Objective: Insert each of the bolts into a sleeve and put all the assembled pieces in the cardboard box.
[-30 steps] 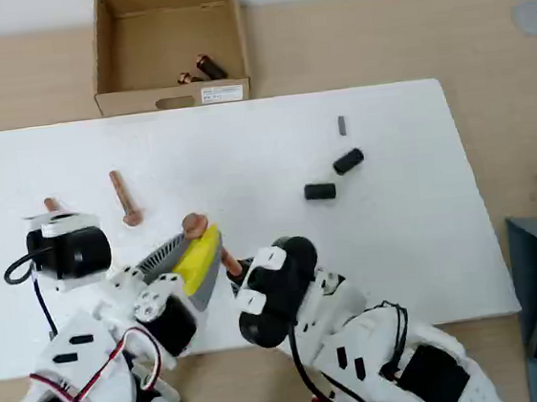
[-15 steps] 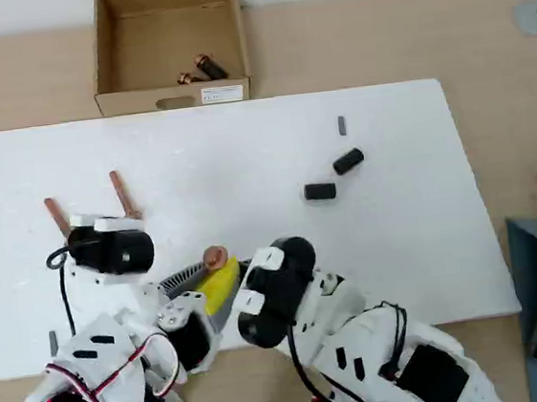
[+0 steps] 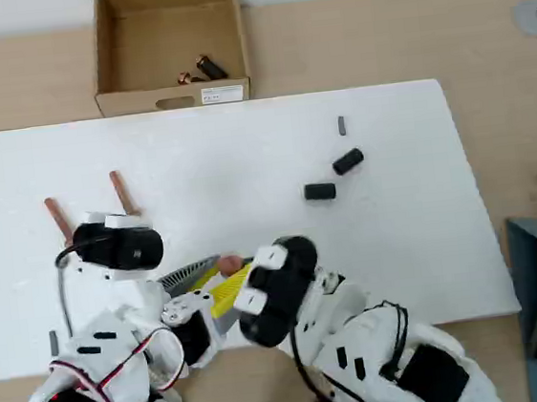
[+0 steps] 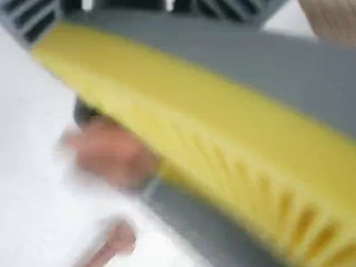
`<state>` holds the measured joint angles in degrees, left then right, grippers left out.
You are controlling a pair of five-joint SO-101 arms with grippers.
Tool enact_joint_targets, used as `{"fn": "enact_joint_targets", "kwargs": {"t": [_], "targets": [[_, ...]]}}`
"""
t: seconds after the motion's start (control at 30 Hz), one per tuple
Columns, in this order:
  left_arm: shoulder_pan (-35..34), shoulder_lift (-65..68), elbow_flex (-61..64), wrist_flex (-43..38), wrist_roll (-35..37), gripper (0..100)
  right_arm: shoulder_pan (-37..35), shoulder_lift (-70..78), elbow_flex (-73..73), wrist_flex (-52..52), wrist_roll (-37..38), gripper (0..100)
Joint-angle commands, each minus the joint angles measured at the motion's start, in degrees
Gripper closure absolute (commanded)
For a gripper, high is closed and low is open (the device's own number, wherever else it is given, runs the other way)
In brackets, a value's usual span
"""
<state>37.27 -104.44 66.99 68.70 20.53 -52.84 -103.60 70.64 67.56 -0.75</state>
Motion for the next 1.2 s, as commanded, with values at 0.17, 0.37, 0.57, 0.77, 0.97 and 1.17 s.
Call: {"fn": "enact_joint_targets", "kwargs": {"t": [0.17, 0.37, 0.57, 0.77, 0.97, 1.17], "targets": [[-2.6, 0.2, -4.5, 1.9, -1.1, 79, -0.5, -4.8, 0.1, -1.3, 0.4, 98.9], [-3.5, 0.2, -11.8, 5.3, -1.1, 80, -0.5, -4.8, 0.0, -1.3, 0.2, 98.9], [-10.7, 0.1, -16.0, 5.0, -5.6, 97, -0.3, -4.8, 0.0, -1.3, 0.0, 98.9], [-23.1, 0.0, -13.5, 5.2, -16.7, 100, 10.1, -4.3, 0.8, -1.2, -6.4, 98.9], [-38.1, 0.0, 0.6, 5.1, -24.1, 100, 21.1, -3.5, -1.7, -1.2, -8.5, 98.9], [-47.3, -0.1, 16.3, -1.3, -25.2, 100, 25.7, 11.9, -14.7, -1.8, -8.4, 98.9]]}}
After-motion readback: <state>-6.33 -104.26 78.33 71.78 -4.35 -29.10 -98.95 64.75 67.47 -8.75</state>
